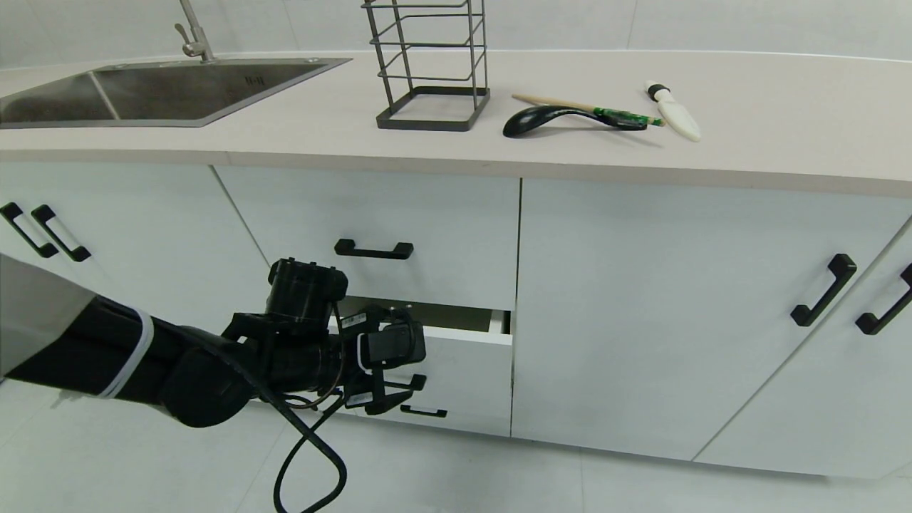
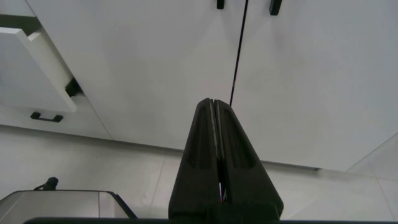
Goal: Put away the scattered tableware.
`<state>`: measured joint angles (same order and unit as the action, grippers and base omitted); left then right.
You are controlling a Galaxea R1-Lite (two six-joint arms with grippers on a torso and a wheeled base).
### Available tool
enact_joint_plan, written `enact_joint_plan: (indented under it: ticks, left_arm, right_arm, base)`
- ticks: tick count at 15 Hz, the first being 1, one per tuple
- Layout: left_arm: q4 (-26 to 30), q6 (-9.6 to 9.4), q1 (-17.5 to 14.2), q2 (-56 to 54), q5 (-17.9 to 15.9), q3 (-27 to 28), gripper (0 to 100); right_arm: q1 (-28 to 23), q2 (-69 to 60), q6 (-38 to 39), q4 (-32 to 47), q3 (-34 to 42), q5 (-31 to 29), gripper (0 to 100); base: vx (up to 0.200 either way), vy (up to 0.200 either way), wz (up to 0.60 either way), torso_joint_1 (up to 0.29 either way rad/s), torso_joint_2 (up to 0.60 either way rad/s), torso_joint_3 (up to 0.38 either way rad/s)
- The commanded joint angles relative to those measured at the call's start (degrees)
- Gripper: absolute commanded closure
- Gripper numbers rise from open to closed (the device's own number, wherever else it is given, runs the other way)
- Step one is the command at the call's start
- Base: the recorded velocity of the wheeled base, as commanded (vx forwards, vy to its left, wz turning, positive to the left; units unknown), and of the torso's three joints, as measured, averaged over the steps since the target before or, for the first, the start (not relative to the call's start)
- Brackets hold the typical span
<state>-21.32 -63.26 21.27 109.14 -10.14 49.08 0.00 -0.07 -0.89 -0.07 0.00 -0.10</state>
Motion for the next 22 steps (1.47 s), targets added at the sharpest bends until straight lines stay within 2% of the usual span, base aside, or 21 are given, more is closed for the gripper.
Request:
enact_joint_plan:
  ticks: [1, 9, 12, 13, 17, 22]
  left_arm:
    - [-0.56, -0.02, -0.44, 1.78, 0.04, 0.05, 0]
    - [-0.91, -0.46, -0.44, 1.78, -0.05, -1.18, 0]
    - [-1.00, -0.64, -0.44, -1.30, -1.20, -6.98, 0]
    - [-1.00, -0.64, -0.18, -4.29, -1.46, -12.08, 0]
    - [-1.09, -0.38, 1.05, -13.96, -1.46, -23.06, 0]
    - [-0.91, -0.11, 2.72, -18.18, -1.46, -27.55, 0]
  right_arm:
    - [0.00, 0.07, 0.01, -0.01, 0.00, 0.01, 100]
    - [0.00, 0.07, 0.01, -0.01, 0.00, 0.01, 100]
    - [0.00, 0.07, 0.01, -0.01, 0.00, 0.01, 100]
    - [0.00, 0.07, 0.01, -0.01, 0.00, 0.01, 100]
    - [0.00, 0.07, 0.01, -0.01, 0.00, 0.01, 100]
    - [0.00, 0.07, 0.01, -0.01, 0.00, 0.01, 100]
  base:
    - [0.000, 0.000, 0.00, 0.000, 0.00, 0.000]
    - [0.000, 0.000, 0.00, 0.000, 0.00, 0.000]
    - [0.000, 0.000, 0.00, 0.000, 0.00, 0.000]
    - [0.000, 0.000, 0.00, 0.000, 0.00, 0.000]
    - [0.000, 0.000, 0.00, 0.000, 0.00, 0.000]
    - [0.000, 0.000, 0.00, 0.000, 0.00, 0.000]
